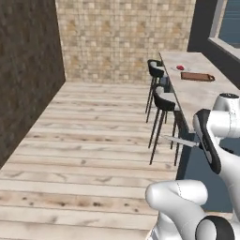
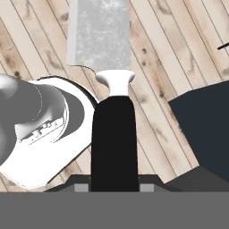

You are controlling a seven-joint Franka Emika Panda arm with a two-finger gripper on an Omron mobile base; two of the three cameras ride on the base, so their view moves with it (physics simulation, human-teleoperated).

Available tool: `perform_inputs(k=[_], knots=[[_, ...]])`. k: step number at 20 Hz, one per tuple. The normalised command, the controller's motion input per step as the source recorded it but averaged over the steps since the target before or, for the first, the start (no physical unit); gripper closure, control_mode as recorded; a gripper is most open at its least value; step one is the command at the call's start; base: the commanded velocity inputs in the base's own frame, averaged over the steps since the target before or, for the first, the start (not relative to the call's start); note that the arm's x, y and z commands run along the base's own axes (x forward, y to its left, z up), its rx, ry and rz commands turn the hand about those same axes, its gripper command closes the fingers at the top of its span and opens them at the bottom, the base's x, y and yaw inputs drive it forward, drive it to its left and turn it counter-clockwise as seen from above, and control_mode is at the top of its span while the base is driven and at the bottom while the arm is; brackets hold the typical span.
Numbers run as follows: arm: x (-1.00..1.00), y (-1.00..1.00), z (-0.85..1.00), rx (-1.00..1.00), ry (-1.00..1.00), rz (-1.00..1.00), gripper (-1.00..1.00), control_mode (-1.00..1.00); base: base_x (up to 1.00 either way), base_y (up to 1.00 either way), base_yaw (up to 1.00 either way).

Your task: Pick up the knife from the drawer and place it on the cutting board. Then place the meat from the plate to the cutting board.

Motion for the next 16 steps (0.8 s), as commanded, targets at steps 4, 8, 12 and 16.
perform_inputs(k=[4, 8, 12, 16], knots=[[0.00, 0.00, 0.00, 0.00, 0.00, 0.00, 1.00, 1.00, 0.72, 0.42, -0.36], [0.00, 0.00, 0.00, 0.00, 0.00, 0.00, 1.00, 1.00, 0.70, 0.41, -0.36], [0.00, 0.00, 0.00, 0.00, 0.00, 0.00, 1.00, 1.00, 0.68, 0.51, -0.37], [0.00, 0.00, 0.00, 0.00, 0.00, 0.00, 1.00, 1.00, 0.67, 0.61, -0.36]])
